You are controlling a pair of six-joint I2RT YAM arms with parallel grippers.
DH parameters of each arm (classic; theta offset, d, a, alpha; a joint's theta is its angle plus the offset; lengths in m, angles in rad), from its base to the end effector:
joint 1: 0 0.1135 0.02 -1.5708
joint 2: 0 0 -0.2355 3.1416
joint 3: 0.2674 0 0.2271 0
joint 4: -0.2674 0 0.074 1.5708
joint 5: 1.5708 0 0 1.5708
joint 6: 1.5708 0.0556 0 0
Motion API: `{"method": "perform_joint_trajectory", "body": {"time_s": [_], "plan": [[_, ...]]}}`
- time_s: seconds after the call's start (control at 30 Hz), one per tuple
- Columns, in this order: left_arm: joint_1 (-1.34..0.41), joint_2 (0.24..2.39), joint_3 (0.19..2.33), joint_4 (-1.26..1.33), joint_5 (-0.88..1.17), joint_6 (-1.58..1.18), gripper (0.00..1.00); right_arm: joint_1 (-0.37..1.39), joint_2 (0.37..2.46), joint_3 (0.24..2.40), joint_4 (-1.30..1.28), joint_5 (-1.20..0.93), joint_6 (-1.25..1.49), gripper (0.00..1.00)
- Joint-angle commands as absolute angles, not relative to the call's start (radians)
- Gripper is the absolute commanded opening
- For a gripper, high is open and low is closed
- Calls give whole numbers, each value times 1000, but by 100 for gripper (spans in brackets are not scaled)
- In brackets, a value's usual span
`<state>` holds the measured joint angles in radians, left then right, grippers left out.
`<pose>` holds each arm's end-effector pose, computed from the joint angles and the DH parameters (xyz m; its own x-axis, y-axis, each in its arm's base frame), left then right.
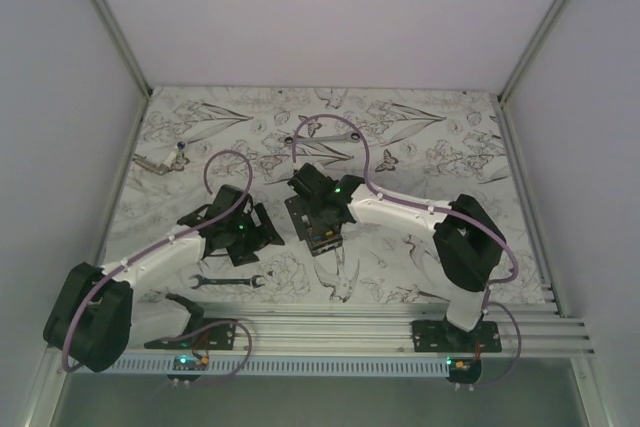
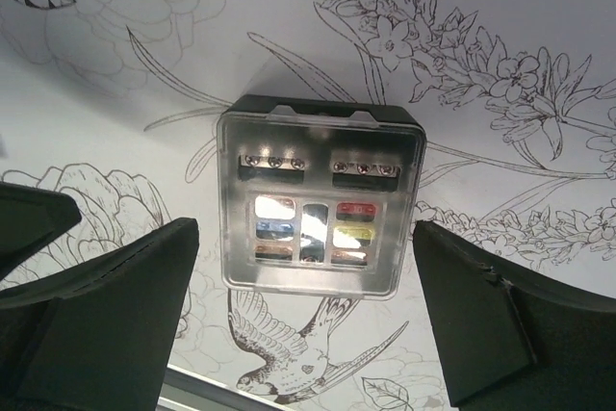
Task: Snap on the fuse box
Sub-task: Close the fuse box cover on the fuse box base.
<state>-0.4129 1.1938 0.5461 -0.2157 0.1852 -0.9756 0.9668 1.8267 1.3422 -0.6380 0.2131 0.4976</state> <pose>0.2045 -0.1008 0.1504 -0.8077 -0.5347 -0.2485 -0.2939 0.7304 -0.6166 0.2124 0.2872 0.1768 -0.8089 -0.3508 -0.4718 -0.4168 0.9081 0.0394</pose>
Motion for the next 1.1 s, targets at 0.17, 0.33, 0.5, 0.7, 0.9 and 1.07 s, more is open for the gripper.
{"method": "perform_joint_trajectory", "body": {"time_s": [0.17,0.33,0.5,0.7,0.9,1.07], "plan": [[-464,1215,625,-247,179,-992,81,958,1714,1278,-573,168,444,99],[-531,1311,727,-244,158,-990,72,882,1648,1182,-504,68,422,96],[-575,1407,799,-239,148,-996,63,774,1574,1056,-359,-127,425,83],[-607,1501,858,-232,156,-1000,53,679,1548,987,-271,-283,420,74],[-622,1563,890,-230,165,-1002,43,640,1595,929,-194,-362,434,65],[-628,1609,894,-227,179,-1007,32,638,1624,896,-163,-411,443,58]]}}
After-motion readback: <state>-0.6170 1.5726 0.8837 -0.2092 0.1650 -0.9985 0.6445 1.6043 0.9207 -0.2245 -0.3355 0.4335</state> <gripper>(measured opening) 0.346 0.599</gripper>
